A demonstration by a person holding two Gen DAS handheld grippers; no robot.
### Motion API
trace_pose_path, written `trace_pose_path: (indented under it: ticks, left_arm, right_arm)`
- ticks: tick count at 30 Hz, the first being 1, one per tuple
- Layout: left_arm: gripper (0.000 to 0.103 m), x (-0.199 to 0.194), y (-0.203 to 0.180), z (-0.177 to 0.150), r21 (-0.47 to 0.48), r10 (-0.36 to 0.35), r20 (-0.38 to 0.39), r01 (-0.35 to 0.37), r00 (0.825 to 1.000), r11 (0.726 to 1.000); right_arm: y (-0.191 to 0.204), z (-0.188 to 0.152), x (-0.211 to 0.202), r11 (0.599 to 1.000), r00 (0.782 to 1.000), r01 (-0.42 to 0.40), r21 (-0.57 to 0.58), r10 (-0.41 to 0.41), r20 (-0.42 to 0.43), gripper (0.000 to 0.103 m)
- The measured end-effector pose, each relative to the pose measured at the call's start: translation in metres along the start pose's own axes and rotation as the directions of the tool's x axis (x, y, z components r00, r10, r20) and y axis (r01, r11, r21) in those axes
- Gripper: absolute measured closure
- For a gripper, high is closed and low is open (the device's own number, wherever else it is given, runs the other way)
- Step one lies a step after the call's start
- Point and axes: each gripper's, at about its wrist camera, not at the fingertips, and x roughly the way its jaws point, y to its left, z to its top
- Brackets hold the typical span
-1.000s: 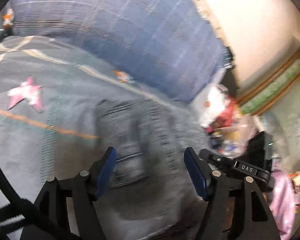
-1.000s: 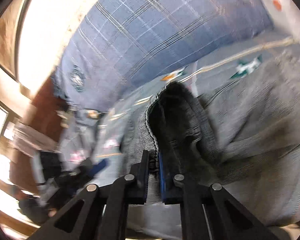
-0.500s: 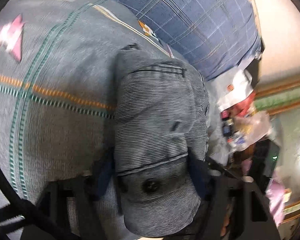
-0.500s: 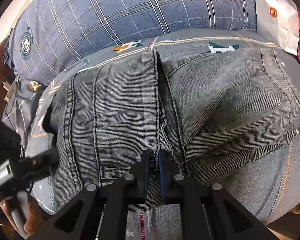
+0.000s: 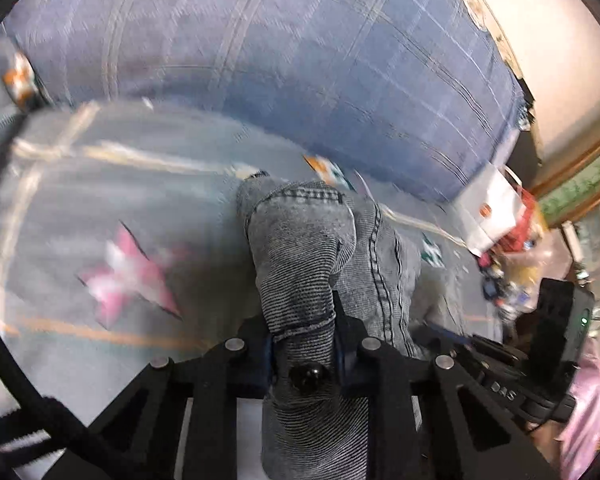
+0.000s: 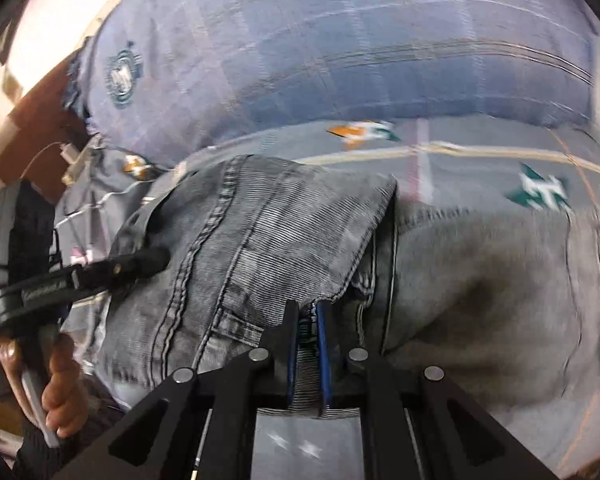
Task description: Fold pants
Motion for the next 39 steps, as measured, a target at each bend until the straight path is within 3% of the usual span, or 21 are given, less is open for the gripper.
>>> trace_pose_path:
  ticks: [3,4,6,9,14,17,19,22,26,30,32,34,37,39]
  left_arm:
    - [0.070,0.015,0.009,-0.006,0.001,0.012,-0.005,-0.012,1.000,1.000]
    - [0.063,0.026,0.013,-0.014,-0.002,0.033,-0.028,-0.033,0.999,0.999]
    - [0.059,0.039,0.014,-0.024,0.027,0.127,-0.058,-0.125,0.990,0.992]
    - [0.050,0.036,0.014,-0.027,0.057,0.149,-0.032,-0.147,0.988,0.987]
    - [0.045,-0.006,0.006,-0.041,0.095,0.111,0.132,-0.124,0.985,0.988]
    - [0.045,-0.021,-0.002,-0.061,0.126,0.070,0.191,-0.095,0.979,0.987]
    - [0.045,-0.019,-0.014,-0.066,0.158,0.009,0.186,-0.039,0.983,0.987]
    - [0.045,0.006,-0.026,-0.070,0.189,-0.049,0.105,0.028,0.993,0.982]
    - [0.044,0.038,-0.035,-0.083,0.250,0.089,0.063,-0.102,0.994,0.963]
    - [0.044,0.053,-0.045,-0.092,0.341,0.201,0.096,-0.222,0.975,0.913]
    - [0.043,0.056,-0.054,-0.098,0.388,0.257,0.126,-0.286,0.958,0.876]
    - [0.043,0.051,-0.060,-0.097,0.385,0.279,0.132,-0.309,0.951,0.870]
    - [0.042,0.025,-0.081,-0.093,0.362,0.223,0.175,-0.273,0.959,0.891]
    - [0.037,0.015,-0.097,-0.093,0.365,0.174,0.184,-0.232,0.967,0.902]
  right_arm:
    - [0.014,0.000,0.015,1.000,1.000,-0.002,-0.006,0.002,-0.012,0.093]
    - [0.014,-0.006,0.024,1.000,1.000,0.009,0.002,-0.008,-0.028,0.093]
    - [0.005,-0.018,0.044,0.999,0.996,0.029,0.019,-0.028,-0.082,0.093]
    - [-0.001,-0.028,0.051,1.000,0.992,-0.002,0.020,0.005,-0.130,0.093]
    - [0.001,-0.032,0.048,1.000,0.991,-0.014,0.008,0.015,-0.131,0.093]
    - [-0.003,-0.028,0.052,0.999,0.989,-0.030,0.033,0.034,-0.142,0.093]
    - [-0.006,-0.028,0.052,0.999,0.988,-0.033,0.040,0.038,-0.150,0.092]
    - [-0.005,-0.030,0.053,0.999,0.989,-0.027,0.038,0.033,-0.147,0.092]
    - [-0.009,-0.030,0.055,0.997,0.987,-0.047,0.069,0.057,-0.148,0.092]
    - [-0.017,-0.032,0.056,0.992,0.984,-0.070,0.108,0.087,-0.154,0.092]
    - [-0.017,-0.032,0.056,0.992,0.985,-0.067,0.103,0.082,-0.149,0.092]
    - [-0.017,-0.032,0.053,0.992,0.986,-0.075,0.100,0.088,-0.140,0.092]
    - [-0.024,-0.028,0.021,0.981,0.987,-0.141,0.136,0.150,-0.055,0.089]
    - [-0.032,-0.024,-0.019,0.961,0.970,-0.239,0.136,0.232,0.070,0.088]
